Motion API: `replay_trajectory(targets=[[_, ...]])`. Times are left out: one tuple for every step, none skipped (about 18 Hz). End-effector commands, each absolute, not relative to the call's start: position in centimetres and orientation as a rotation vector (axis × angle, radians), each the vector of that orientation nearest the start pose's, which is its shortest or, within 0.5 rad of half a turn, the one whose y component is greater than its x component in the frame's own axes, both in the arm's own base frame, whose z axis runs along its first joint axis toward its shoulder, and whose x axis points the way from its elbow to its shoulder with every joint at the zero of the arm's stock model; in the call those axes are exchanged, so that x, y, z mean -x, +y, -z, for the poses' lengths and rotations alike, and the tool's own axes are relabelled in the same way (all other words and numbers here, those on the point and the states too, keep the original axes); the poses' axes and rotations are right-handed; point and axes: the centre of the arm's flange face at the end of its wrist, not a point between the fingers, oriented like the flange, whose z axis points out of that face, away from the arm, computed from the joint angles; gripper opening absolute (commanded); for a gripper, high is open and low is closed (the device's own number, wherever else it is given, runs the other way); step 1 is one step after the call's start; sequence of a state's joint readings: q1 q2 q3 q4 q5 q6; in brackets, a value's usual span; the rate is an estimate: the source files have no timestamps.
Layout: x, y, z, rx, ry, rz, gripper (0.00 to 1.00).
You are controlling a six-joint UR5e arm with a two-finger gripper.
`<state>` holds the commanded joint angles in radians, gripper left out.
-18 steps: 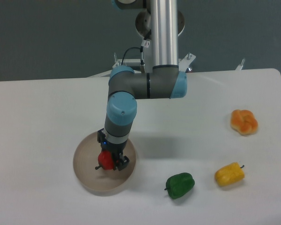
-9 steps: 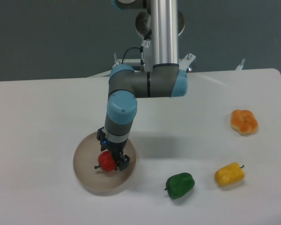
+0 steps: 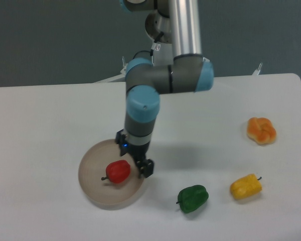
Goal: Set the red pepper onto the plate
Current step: 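Raise the open gripper up away from the red pepper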
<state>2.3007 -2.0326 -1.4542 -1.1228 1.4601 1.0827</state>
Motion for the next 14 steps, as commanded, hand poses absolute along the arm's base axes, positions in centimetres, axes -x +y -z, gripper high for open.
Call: replay_trajectory(targets=[[35.0, 58.5, -32.6, 2.954, 0.532, -0.041, 1.0], [36.0, 58.0, -32.8, 2.96, 0.535, -0.056, 1.0], [36.9, 57.5, -32.9, 2.964, 0.563, -0.078, 1.0], [37.8, 57.2, -33.3, 2.964, 0.604, -0.104, 1.0], [38.6, 57.1, -33.5, 2.969, 0.646, -0.136, 1.0], [39.3, 57.2, -33.8, 2.978, 0.684, -0.171, 1.0], [40.5, 57.0, -34.2, 2.988, 0.71, -0.208, 1.0], [42.0, 56.5, -33.9, 2.999, 0.726, -0.222, 1.0], [42.8, 56.2, -33.8, 2.995, 0.756, -0.23, 1.0], [43.4, 56.2, -33.5, 2.991, 0.787, -0.229, 1.0], [44.1, 56.3, -33.5, 2.985, 0.8, -0.235, 1.0], [44.9, 56.0, -33.8, 2.982, 0.799, -0.246, 1.0], [45.3, 55.9, -33.5, 2.982, 0.812, -0.243, 1.0], [45.3, 55.9, -33.6, 2.975, 0.832, -0.249, 1.0]])
